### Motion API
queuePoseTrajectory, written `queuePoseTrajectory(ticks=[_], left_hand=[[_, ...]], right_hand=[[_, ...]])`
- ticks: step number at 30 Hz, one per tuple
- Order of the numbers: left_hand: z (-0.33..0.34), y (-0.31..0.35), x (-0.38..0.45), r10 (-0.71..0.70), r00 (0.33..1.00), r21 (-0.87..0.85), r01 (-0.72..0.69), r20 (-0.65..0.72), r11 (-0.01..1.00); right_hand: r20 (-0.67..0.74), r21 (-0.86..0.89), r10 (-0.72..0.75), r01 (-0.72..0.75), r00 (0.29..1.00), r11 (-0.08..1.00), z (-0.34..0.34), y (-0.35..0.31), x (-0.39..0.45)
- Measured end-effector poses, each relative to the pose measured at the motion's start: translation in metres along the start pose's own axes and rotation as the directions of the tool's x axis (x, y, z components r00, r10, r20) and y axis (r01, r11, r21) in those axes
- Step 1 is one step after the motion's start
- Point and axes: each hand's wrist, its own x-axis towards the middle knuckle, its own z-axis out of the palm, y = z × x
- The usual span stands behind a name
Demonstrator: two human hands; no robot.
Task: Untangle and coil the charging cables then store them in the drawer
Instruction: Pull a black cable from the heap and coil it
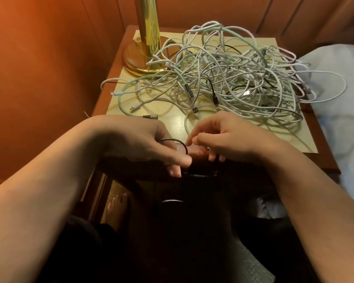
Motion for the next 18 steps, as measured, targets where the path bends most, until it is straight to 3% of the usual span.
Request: queuePoseTrajectory(ticks=[6, 11, 16, 18], left_hand=[[-0.006, -0.003, 0.012, 0.124, 0.960, -0.294, -0.199, -0.252, 0.935], [-0.011, -0.007, 0.017, 0.097, 0.827, -0.377, -0.353, -0.553, 0.856], [-0.016, -0.010, 0.019, 0.074, 0.757, -0.340, -0.376, -0.649, 0.862], [-0.016, -0.009, 0.019, 0.073, 0.809, -0.365, -0.341, -0.584, 0.866]], right_hand=[[0.030, 0.196, -0.114, 0.106, 0.993, 0.975, 0.000, -0.002, 0.010], [0.032, 0.348, -0.163, 0.142, 0.986, 0.927, -0.003, -0.007, 0.018], [-0.120, 0.393, -0.127, 0.165, 0.985, 0.905, -0.003, -0.014, 0.028], [-0.224, 0.488, -0.084, 0.186, 0.971, 0.853, -0.005, -0.015, 0.030]])
